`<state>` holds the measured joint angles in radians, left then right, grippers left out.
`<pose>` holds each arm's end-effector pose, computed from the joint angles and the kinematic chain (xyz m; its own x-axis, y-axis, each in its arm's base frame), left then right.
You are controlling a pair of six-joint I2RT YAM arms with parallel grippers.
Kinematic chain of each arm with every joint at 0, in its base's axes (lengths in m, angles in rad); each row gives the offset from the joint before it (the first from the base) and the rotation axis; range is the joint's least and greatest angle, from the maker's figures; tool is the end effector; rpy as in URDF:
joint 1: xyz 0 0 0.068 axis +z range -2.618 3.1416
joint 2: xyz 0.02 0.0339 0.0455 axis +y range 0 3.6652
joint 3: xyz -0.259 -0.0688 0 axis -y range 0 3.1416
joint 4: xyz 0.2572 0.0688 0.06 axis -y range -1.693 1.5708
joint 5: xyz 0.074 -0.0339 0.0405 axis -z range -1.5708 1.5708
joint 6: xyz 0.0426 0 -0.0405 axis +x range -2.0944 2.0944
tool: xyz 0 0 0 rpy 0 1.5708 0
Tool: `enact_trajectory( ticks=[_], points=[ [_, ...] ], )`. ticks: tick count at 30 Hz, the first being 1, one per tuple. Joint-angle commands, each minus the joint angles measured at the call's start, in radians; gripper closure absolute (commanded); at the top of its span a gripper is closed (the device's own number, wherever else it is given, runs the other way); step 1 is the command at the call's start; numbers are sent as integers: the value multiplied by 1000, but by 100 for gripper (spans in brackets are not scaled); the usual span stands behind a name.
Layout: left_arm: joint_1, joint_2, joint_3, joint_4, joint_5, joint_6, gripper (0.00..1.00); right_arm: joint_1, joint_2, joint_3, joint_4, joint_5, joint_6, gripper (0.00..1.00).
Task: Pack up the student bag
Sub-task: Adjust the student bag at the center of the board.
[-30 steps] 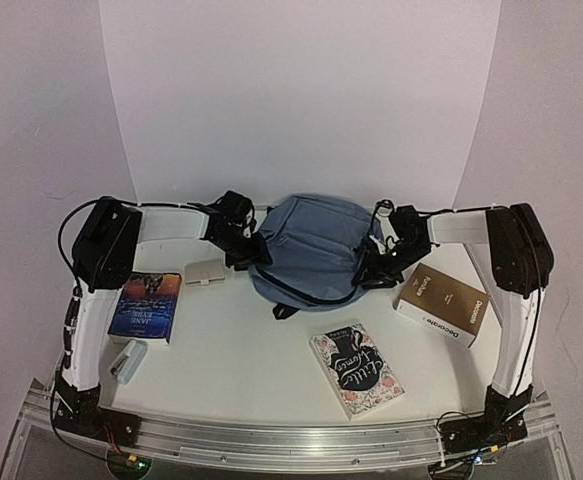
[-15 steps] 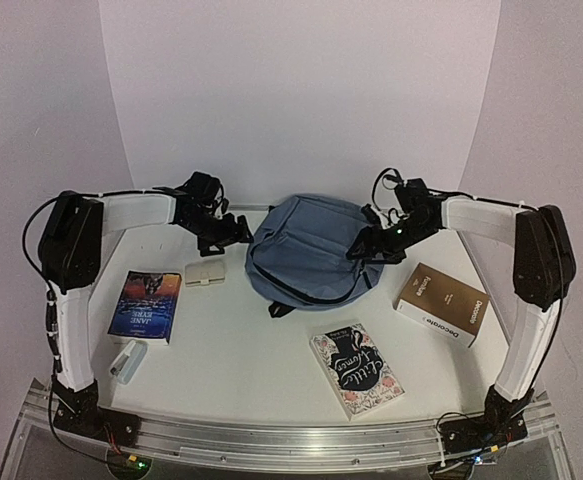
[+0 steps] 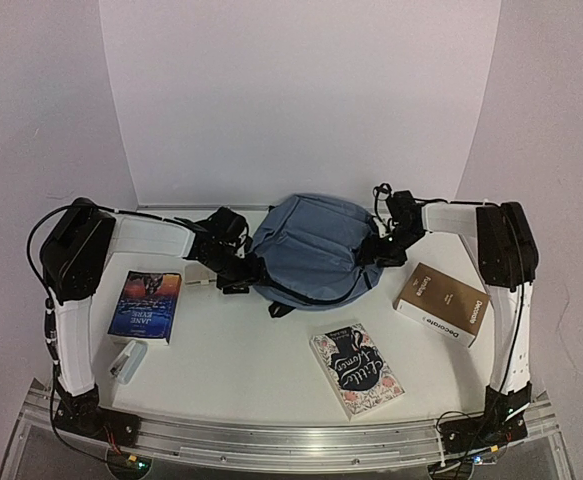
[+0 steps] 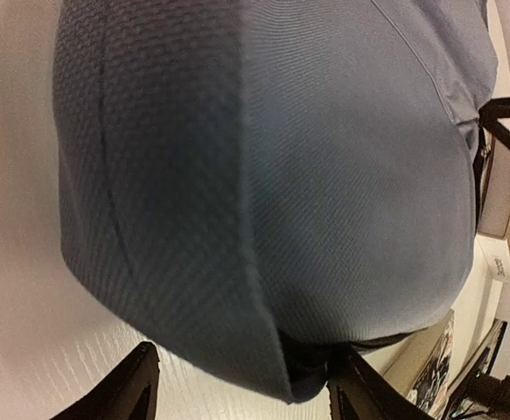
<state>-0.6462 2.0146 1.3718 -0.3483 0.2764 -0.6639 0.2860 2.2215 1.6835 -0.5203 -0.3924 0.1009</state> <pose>0.3411 -0.2718 0.1451 -0.9566 -0.0210 -0.2907 0.1387 0.8445 -0.5173 0.4598 0.1522 0.1405 -0.8762 -0.1607 -0.4543 -0.3541 0.8541 0.3810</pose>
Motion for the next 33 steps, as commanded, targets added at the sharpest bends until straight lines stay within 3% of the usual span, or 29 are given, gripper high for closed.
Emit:
enact_trajectory(
  ticks=[1, 6, 11, 14, 18, 20, 22, 24, 28, 33],
  points=[
    [14, 53, 53, 41, -19, -14, 39, 4, 28, 27, -17, -37, 23, 39],
    [63, 121, 149, 5, -25, 8, 53, 7, -25, -48, -17, -160, 51, 72],
    [150, 214, 320, -50, 19, 53, 76, 34, -111, -139, -15, -275, 58, 94],
    [183, 289, 457, -121, 18, 106, 77, 59, -156, -178, -14, -313, 61, 100],
    [202, 391, 679, -233, 19, 150, 64, 100, -210, -216, -12, -362, 63, 100],
    [208, 394, 717, -256, 8, 151, 51, 107, -224, -217, -10, -374, 67, 90],
    [210, 340, 658, -221, -12, 149, 35, 103, -232, -202, -12, -346, 62, 69],
    [208, 228, 528, -145, -31, 148, 29, 98, -243, -198, -13, -311, 51, 53],
    [175, -26, 266, -6, -107, 199, 18, 84, -273, -219, -15, -292, 49, 48],
    [51, -155, 161, -41, -120, 278, 16, 84, -330, -293, -16, -205, -6, 38]
  ],
)
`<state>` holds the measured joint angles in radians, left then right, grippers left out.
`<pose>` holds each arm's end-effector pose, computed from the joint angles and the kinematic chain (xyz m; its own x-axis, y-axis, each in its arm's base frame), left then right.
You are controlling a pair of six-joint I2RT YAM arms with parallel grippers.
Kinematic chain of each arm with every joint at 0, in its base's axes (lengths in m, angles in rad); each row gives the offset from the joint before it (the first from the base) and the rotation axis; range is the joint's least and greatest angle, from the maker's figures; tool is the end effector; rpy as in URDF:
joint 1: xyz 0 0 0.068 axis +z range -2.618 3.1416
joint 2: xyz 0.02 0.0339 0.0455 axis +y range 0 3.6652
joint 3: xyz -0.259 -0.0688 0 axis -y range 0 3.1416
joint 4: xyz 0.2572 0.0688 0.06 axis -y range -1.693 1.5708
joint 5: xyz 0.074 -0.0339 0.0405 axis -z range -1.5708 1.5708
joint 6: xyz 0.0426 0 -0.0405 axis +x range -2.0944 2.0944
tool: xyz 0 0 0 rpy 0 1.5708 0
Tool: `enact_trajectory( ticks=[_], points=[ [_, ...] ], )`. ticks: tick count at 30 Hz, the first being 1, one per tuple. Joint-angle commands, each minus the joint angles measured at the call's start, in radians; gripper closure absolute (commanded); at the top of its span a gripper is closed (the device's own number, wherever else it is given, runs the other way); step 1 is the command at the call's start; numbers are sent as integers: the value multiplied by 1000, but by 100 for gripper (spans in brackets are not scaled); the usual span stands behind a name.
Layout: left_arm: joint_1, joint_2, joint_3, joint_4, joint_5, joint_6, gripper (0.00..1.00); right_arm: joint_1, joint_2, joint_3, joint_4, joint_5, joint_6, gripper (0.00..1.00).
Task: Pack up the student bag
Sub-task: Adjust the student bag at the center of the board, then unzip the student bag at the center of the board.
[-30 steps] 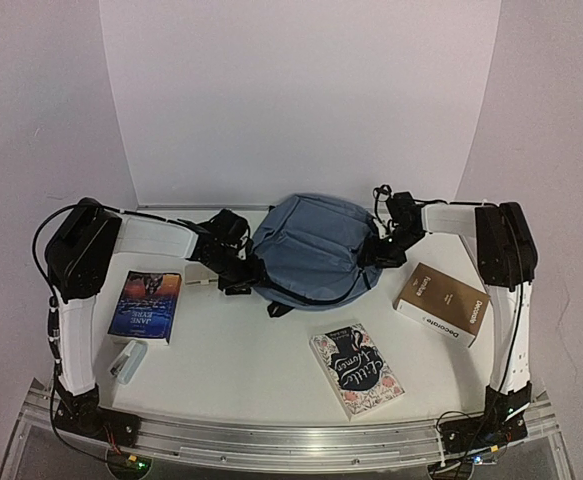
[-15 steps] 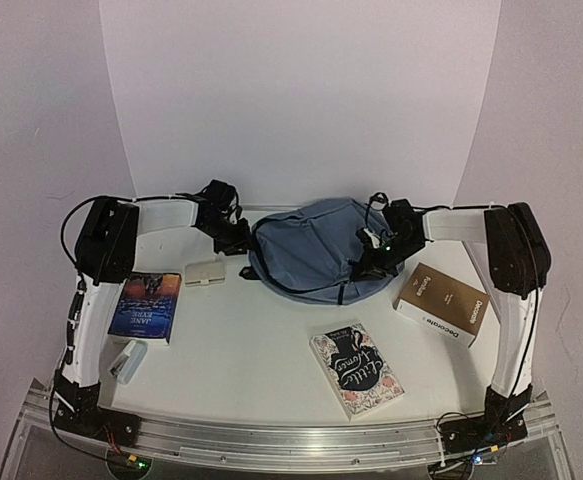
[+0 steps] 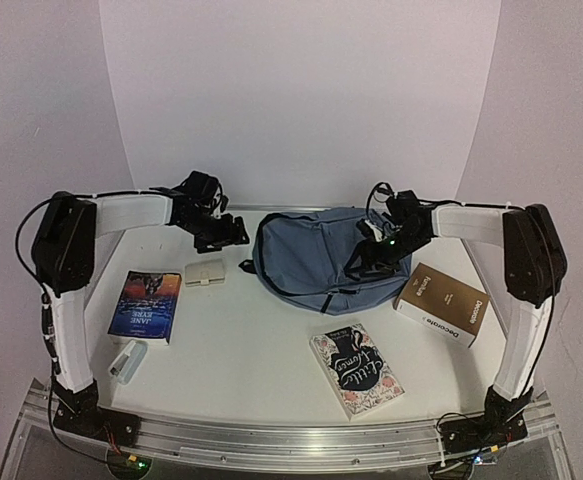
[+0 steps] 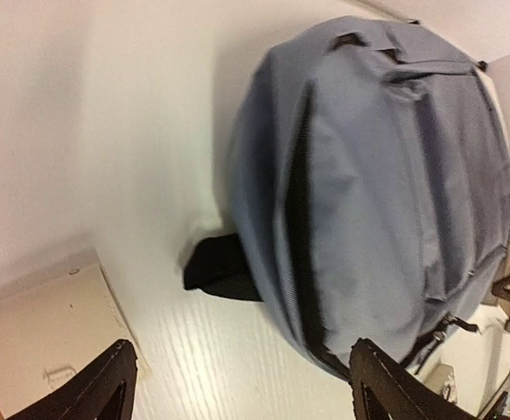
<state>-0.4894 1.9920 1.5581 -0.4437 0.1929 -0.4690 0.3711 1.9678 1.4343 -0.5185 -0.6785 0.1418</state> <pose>0.4008 -0.2227 0.2071 -0.8630 -0.0430 -0.5033 0.2011 0.8848 -0.4204 0.3866 0.1791 0.1802 -0.8821 -0.2252 -0.4138 -0.4522 0.6510 0.6096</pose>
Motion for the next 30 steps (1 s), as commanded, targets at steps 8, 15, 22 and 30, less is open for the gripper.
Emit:
enact_trajectory(
  ticks=[8, 15, 22, 30],
  points=[
    [-298, 8, 43, -3, -27, 44, 23, -1, -47, -83, -10, 172, -65, 39],
    [-410, 178, 228, -50, -84, 17, 27, -1, 24, -69, -3, 216, -73, 42],
    [-451, 292, 361, -123, -117, -14, 36, -1, 76, -55, -3, 225, -59, 43],
    [-479, 342, 421, -155, -118, -24, 52, -1, 95, -57, -3, 236, -53, 44]
  ],
)
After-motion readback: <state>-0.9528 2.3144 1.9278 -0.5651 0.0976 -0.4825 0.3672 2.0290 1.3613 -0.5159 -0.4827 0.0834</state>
